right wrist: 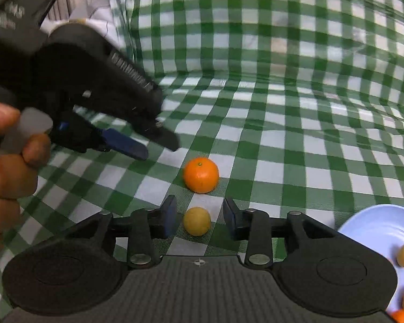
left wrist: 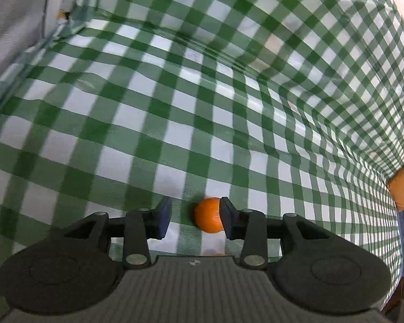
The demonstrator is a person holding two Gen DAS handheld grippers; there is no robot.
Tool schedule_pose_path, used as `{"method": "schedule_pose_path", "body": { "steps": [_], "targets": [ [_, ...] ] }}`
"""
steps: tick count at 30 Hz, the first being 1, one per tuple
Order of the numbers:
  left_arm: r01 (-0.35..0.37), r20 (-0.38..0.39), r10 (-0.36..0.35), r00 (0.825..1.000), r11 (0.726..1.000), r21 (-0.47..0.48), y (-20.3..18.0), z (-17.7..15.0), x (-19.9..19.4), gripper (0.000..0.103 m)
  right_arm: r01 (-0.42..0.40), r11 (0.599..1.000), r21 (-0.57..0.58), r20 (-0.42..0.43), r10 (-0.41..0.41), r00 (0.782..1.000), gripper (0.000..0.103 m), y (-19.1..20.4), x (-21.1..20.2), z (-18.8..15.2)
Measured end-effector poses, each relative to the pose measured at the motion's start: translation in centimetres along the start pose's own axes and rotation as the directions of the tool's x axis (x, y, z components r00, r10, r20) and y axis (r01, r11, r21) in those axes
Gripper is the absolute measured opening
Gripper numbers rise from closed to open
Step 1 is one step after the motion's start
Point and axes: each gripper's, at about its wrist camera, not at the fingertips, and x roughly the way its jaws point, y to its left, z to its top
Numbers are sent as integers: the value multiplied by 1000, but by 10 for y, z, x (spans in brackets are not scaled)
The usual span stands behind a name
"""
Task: Organize fruits
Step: 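Grasp the last mandarin with the left tool while the right tool grasps the last yellow fruit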
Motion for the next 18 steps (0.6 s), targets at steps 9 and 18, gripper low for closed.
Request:
{"method": "schedule_pose_path", "body": {
  "steps": [9,18],
  "targets": [
    [-3,-62,5,998,1000,31,-19,-2,34,46,-6,1000,-7,-61,6,998,26,-1,10,-4],
    [-105,-41,113,993,982,156,-37,-10,41,39,12,996,88,-66,-6,998,26,-20,3,-6]
  ]
}}
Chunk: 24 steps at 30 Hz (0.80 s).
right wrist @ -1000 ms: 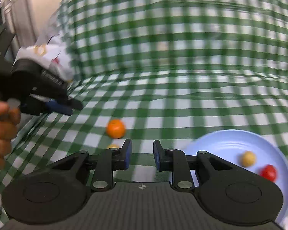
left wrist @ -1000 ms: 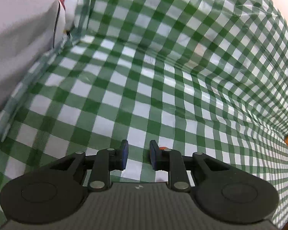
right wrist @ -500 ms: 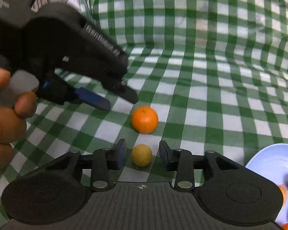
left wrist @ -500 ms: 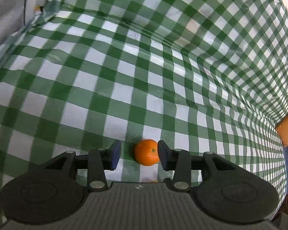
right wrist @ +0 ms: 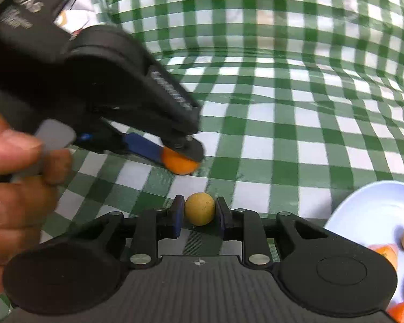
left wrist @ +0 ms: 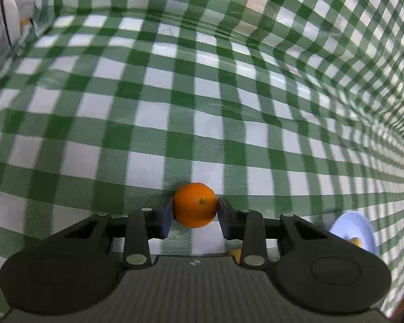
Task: Organize fruits
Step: 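Grasp the last mandarin with the left tool while the right tool grasps the last yellow fruit, then carry both fruits over the blue plate and open both tools to release them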
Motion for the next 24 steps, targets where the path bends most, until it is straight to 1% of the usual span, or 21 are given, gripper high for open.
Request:
{"method": "schedule_pose_path", "body": {
  "steps": [5,8,14,17,20,24],
  "targets": [
    [-102,30,101,994,993,51,-2,-3,-9,39,7,999,32,2,-7,1000,26,-2,-4,3],
    [-142,38,140,989,987,74,0,-7,-14,39,11,999,36,12,-12,1000,26,-1,-10,3],
    [-160,43,157,987,983,93,2,-12,-24,39,29,999,41,25,-30,999,26,1,-19,7],
    [-170,55,165,985,981,98,1,-10,-29,39,34,999,37,38,-36,999,26,2,-27,11],
    [-166,93,158,983,981,97,-2,-7,-43,39,39,999,33,56,-41,998,26,3,-36,18],
    [-193,153,176,972,976,98,-6,-11,-60,39,50,997,61,85,-56,995,26,0,-52,24]
  ]
}}
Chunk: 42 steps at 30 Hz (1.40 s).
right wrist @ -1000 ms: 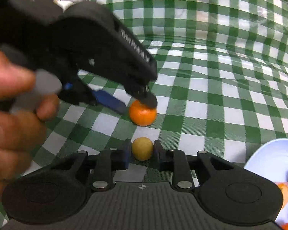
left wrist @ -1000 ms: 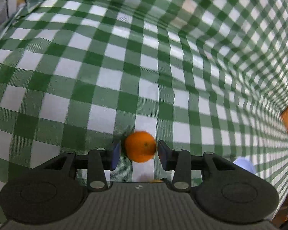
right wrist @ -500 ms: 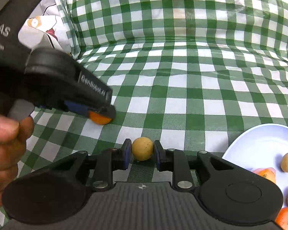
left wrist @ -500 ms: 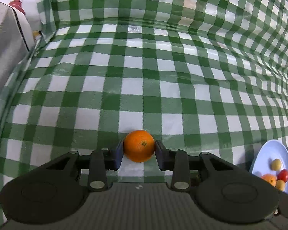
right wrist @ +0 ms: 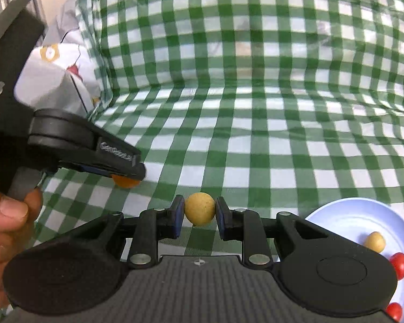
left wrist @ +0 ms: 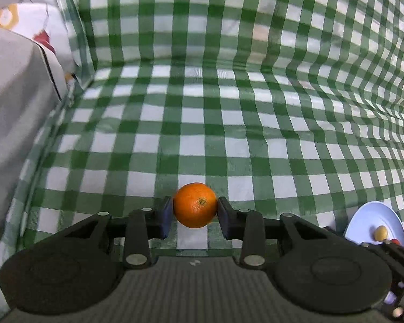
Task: Organize fruits
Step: 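Carry both fruits over the blue plate and open both tools to release them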
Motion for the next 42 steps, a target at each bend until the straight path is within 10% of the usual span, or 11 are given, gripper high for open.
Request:
{"method": "schedule_pose_path", "body": {
  "steps": [18,25,42],
  "targets": [
    [-36,255,-4,967,987,154,-3,-86,-132,39,15,1000,-1,152,-15,988,26,-19,-104,-16],
    [19,366,-96,925,978,208,6,-124,-175,39,42,999,27,342,-49,939,26,-32,-175,-57],
    [87,345,-187,920,954,286,-5,-140,-177,39,90,986,143,311,-131,941,26,-81,-189,-97]
  ]
}}
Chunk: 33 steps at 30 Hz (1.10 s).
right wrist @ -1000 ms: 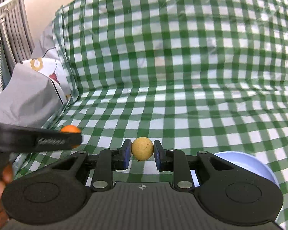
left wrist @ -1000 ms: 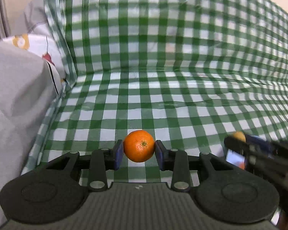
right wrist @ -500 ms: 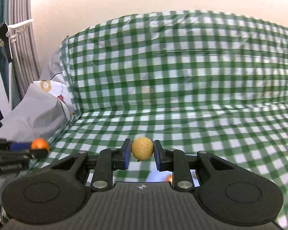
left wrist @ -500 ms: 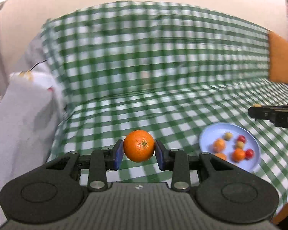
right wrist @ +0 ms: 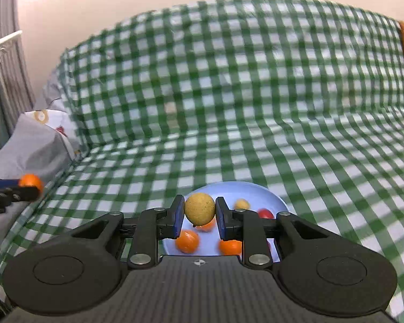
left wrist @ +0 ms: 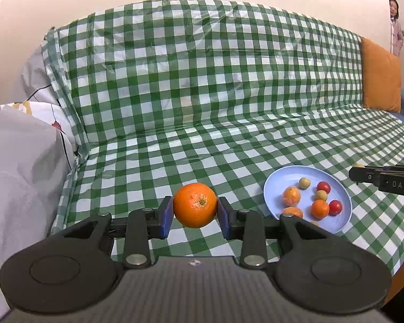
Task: Organize fruits
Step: 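Carry both fruits over the blue plate and open both tools to release them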
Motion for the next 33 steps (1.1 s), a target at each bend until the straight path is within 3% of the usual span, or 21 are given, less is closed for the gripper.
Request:
{"method": "schedule_pose_path", "body": {
  "steps": [5,9,17,33],
  "targets": [
    [-23,-60,22,998,1000,-20,-5,1,22,39,14,997,76,-22,-12,1000,26,-14,6,0],
    [-20,-84,17,996,999,-32,-15,1,35,39,12,998,66,-44,-9,999,26,-10,11,-2],
    [18,-77,-16,997,999,28,-43,-2,40,39,-4,1000,13,-71,5,997,26,-2,22,-1],
    [24,-61,-23,998,999,22,-54,-4,39,39,-6,1000,13,-71,7,997,26,-5,24,1]
  ]
}}
